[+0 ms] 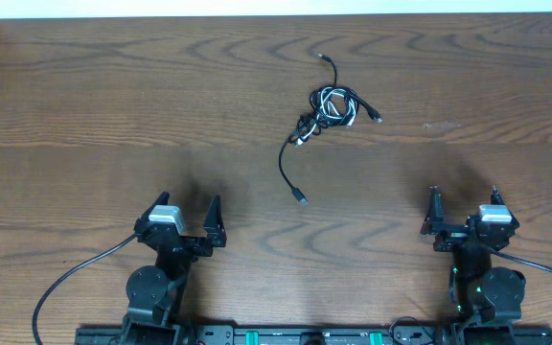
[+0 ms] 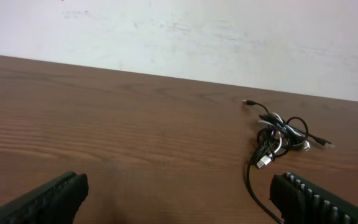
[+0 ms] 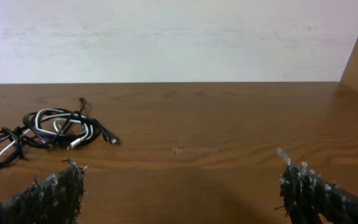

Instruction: Untangle cables

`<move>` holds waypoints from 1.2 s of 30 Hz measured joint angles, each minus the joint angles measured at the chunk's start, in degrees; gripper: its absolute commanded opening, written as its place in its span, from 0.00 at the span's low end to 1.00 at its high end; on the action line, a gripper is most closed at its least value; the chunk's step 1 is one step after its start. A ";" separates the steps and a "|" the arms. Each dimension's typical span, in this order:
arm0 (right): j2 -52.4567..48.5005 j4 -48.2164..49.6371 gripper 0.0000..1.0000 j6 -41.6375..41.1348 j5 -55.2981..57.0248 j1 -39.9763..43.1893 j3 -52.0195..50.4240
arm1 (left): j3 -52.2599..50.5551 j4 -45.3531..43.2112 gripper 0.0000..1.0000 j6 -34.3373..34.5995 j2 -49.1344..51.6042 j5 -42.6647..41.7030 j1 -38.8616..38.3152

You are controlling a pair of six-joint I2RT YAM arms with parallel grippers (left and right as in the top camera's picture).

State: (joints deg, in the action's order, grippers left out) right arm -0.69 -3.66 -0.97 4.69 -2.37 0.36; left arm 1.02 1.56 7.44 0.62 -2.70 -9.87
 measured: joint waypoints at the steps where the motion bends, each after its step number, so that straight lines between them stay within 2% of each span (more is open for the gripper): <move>1: 0.00 0.00 1.00 0.00 0.00 0.00 0.00 | 0.00 0.02 0.99 0.00 0.00 0.00 0.00; 36: 0.00 0.00 0.99 0.00 0.02 0.00 0.00 | 0.00 0.00 0.99 0.00 0.00 1.33 0.00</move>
